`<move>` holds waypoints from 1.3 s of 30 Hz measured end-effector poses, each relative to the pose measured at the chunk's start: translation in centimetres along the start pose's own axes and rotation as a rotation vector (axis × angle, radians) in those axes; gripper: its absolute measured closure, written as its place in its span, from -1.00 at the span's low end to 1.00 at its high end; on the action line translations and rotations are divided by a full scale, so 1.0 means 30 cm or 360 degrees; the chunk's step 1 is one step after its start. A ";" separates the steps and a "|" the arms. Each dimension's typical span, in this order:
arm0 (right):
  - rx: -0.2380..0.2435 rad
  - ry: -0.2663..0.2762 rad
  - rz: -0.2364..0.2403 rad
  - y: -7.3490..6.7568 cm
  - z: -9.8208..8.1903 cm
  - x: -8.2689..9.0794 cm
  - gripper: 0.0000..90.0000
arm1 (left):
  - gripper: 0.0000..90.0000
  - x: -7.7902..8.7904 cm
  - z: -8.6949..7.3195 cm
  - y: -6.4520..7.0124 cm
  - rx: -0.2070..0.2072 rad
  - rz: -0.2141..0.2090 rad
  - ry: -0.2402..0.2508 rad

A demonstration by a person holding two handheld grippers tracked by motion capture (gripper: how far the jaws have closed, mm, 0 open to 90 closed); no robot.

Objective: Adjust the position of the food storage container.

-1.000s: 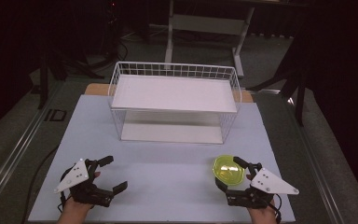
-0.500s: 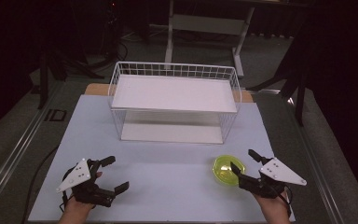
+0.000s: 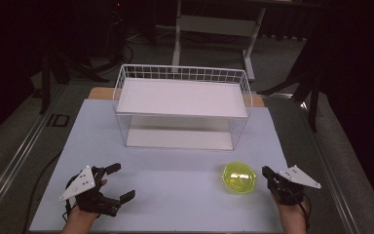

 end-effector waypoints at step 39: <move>-0.0075 -0.0390 0.0339 -0.204 -0.070 -0.275 1.00 | -0.98 -0.008 0.002 0.015 -0.0028 -0.0020 -0.0001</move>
Point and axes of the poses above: each handheld gripper's, and its own axes: x roughly backward along the jaws, z roughly out of its top, y roughly to its right, the point moved 7 cm from there along -x, roughly forward along the jaws, and after that the axes turned 14 degrees about z, right-handed, at the moved point
